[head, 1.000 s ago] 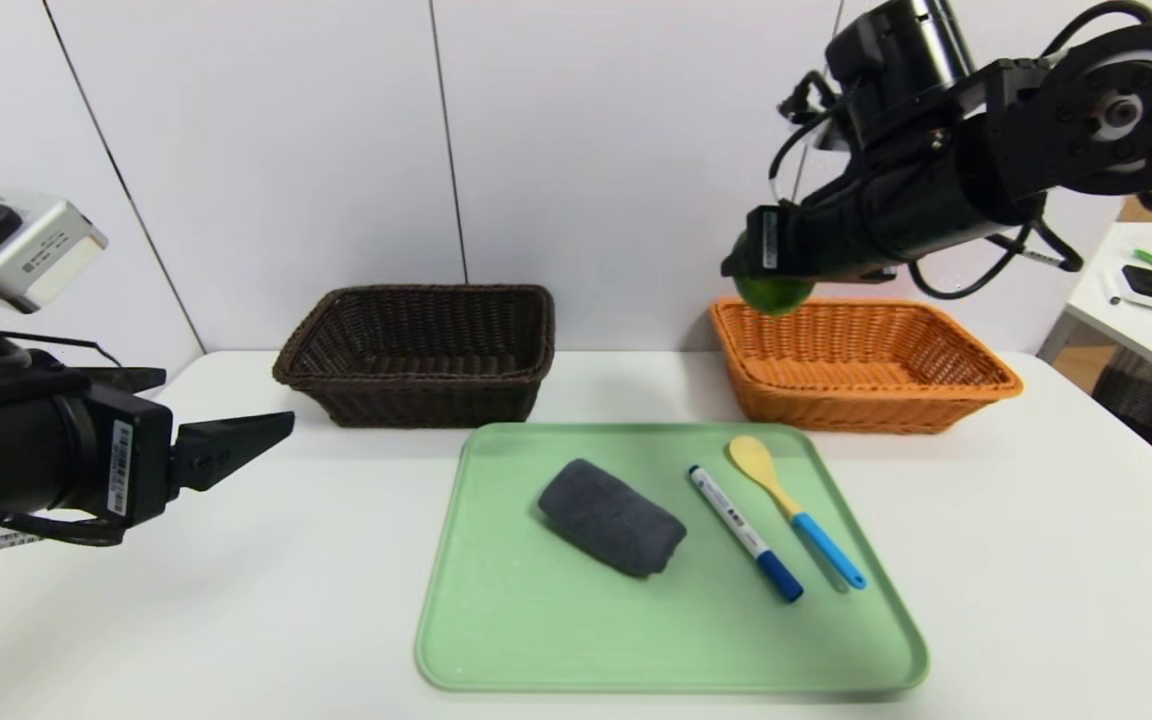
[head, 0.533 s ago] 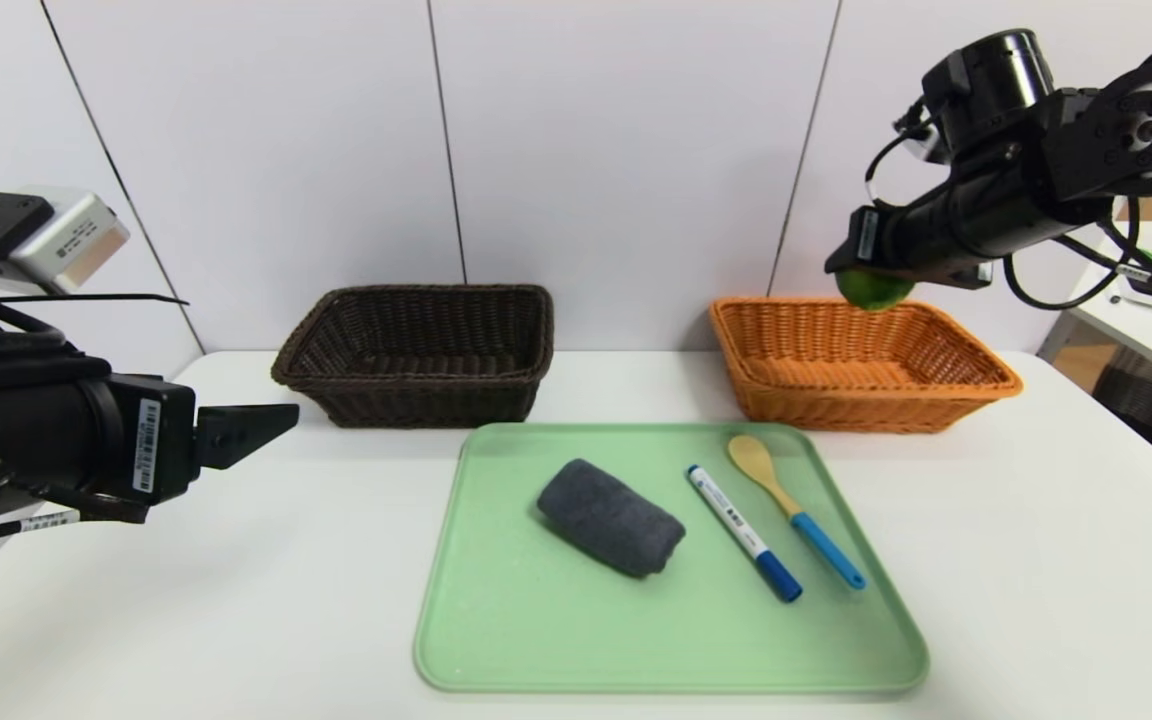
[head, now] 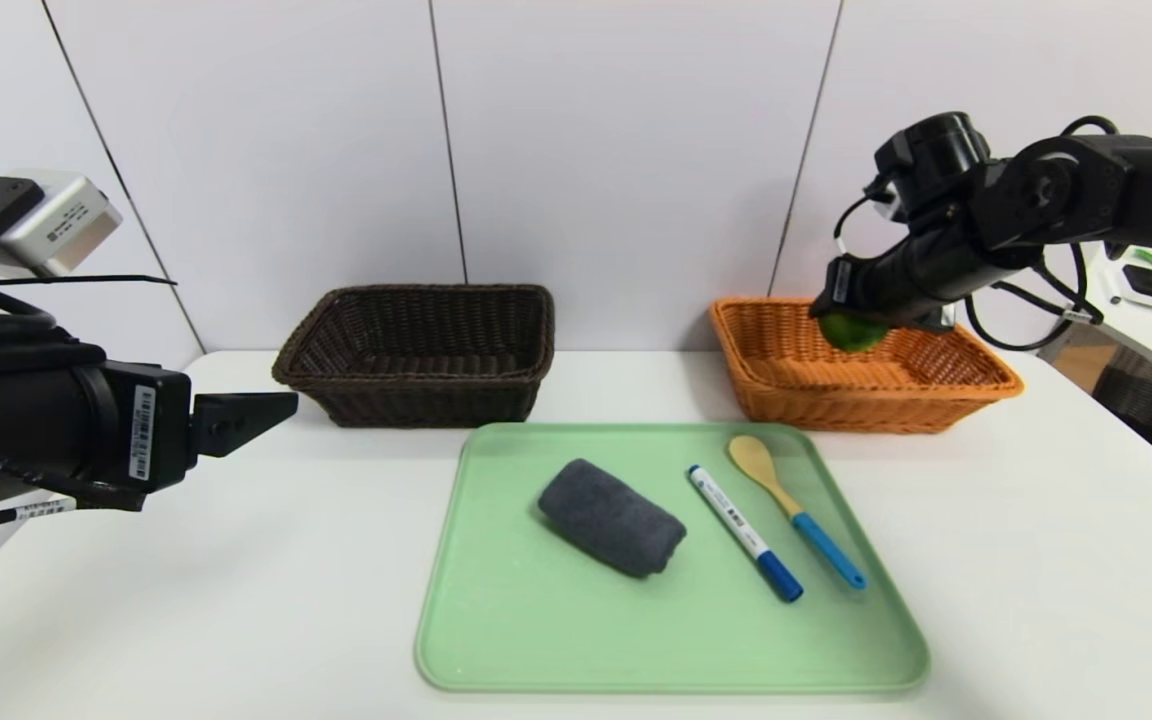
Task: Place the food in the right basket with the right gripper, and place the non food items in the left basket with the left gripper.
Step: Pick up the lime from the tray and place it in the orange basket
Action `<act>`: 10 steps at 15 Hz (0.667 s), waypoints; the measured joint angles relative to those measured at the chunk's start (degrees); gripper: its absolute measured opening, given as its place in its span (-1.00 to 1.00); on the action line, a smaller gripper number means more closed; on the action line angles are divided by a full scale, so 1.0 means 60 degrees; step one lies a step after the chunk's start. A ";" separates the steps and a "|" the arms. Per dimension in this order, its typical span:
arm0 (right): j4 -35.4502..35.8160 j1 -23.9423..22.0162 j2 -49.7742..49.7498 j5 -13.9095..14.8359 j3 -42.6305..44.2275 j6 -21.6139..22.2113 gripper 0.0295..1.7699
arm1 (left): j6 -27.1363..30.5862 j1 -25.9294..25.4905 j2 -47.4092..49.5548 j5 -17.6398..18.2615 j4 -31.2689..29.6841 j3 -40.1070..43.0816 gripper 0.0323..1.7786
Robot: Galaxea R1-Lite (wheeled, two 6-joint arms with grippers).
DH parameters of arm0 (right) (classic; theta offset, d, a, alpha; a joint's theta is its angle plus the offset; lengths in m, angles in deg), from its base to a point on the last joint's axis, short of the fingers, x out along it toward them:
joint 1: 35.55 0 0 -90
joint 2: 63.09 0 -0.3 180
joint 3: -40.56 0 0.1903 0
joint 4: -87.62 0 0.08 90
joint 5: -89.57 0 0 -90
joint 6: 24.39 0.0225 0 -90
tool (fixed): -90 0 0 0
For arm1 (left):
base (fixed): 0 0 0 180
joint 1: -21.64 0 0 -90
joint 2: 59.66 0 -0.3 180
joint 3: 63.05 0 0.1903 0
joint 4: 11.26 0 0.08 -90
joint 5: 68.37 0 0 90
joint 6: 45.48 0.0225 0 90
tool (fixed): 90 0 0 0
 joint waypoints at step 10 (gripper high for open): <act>0.0203 -0.0368 0.0528 0.0010 0.0000 0.0128 0.11 | 0.0018 0.0004 -0.0030 0.0008 0.0014 0.0041 0.90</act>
